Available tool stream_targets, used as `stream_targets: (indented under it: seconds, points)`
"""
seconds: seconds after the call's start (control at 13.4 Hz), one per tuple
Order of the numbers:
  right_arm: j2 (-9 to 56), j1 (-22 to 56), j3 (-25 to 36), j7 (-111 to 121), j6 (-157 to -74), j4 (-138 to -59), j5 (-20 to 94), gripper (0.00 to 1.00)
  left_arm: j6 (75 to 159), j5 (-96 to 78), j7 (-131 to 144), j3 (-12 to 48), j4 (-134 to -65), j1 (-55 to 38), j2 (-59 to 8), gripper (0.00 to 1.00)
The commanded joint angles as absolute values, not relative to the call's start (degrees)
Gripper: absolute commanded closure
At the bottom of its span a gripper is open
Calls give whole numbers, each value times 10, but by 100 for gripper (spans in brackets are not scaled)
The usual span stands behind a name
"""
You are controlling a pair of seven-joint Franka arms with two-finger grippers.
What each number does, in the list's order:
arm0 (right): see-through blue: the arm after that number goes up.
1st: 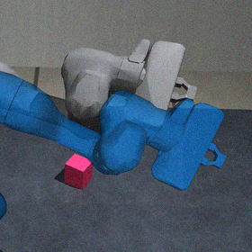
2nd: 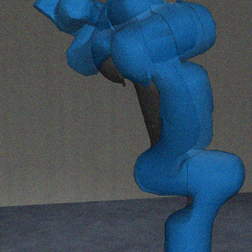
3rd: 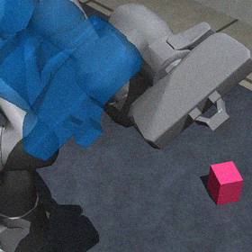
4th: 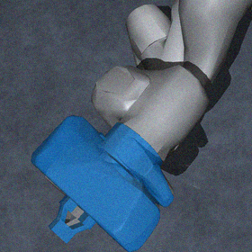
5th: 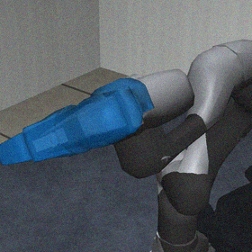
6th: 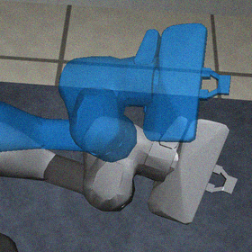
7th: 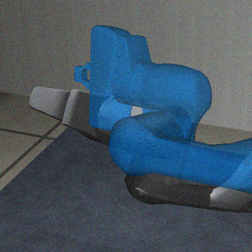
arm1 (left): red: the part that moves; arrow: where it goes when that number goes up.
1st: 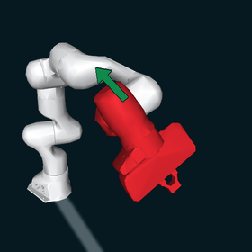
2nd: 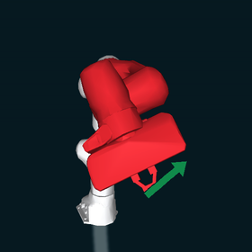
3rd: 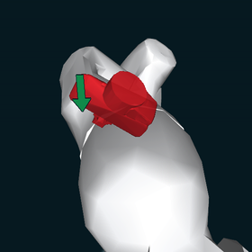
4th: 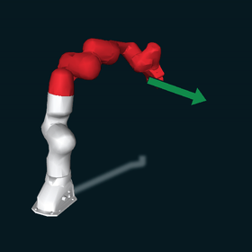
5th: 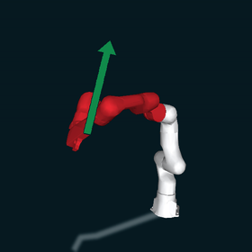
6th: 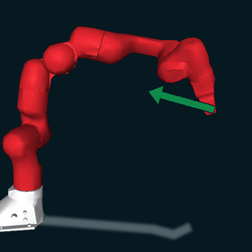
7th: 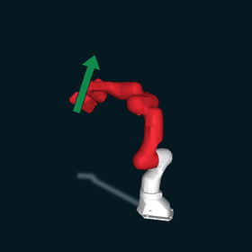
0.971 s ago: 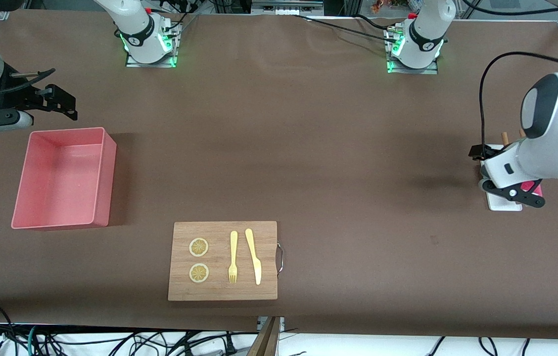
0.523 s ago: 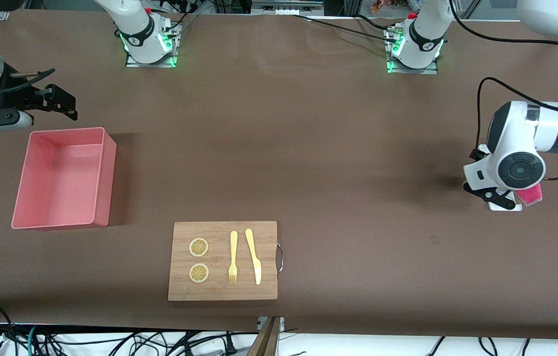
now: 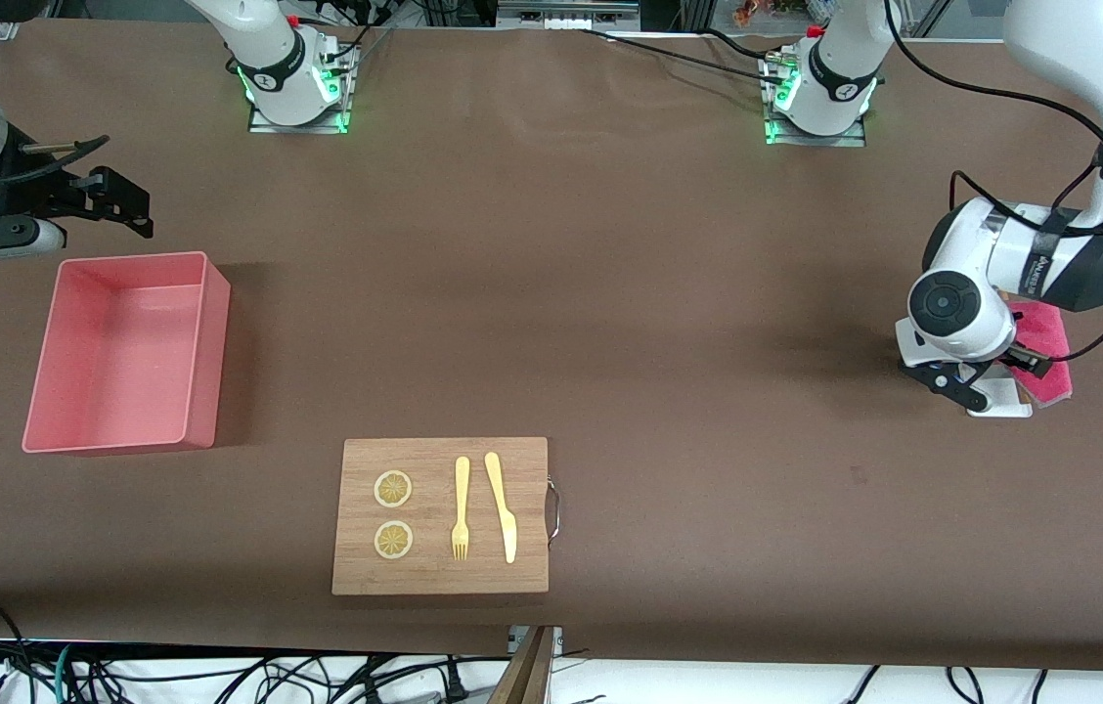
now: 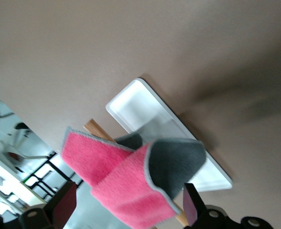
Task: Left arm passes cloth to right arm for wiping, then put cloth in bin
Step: 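Grasp the pink cloth with the left gripper and lift it off the holder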
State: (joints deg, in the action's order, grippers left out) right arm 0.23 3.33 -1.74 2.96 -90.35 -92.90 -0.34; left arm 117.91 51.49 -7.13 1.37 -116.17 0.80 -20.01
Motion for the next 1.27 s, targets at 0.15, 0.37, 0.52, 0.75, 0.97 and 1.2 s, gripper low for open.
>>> stream_targets:
  seconds: [0.15,0.37,0.52,0.75,0.97,1.2]
  points:
    - [4,36,-18,33,-892,-918,-11,0,1257,643,29,15,-1244,31,-175,7]
    - [4,36,-18,33,-893,-918,-11,0,1257,655,59,15,-1257,33,-179,21]
    - [5,36,-17,32,-893,-917,-11,0,1256,657,50,15,-1257,35,-180,62]
    - [5,36,-17,32,-894,-917,-11,0,1254,669,24,14,-1256,36,-183,100]
    - [5,36,-17,31,-895,-917,-9,0,1254,703,23,14,-1253,51,-182,100]
    - [5,33,-16,32,-892,-918,-10,0,1256,697,0,16,-1239,49,-184,100]
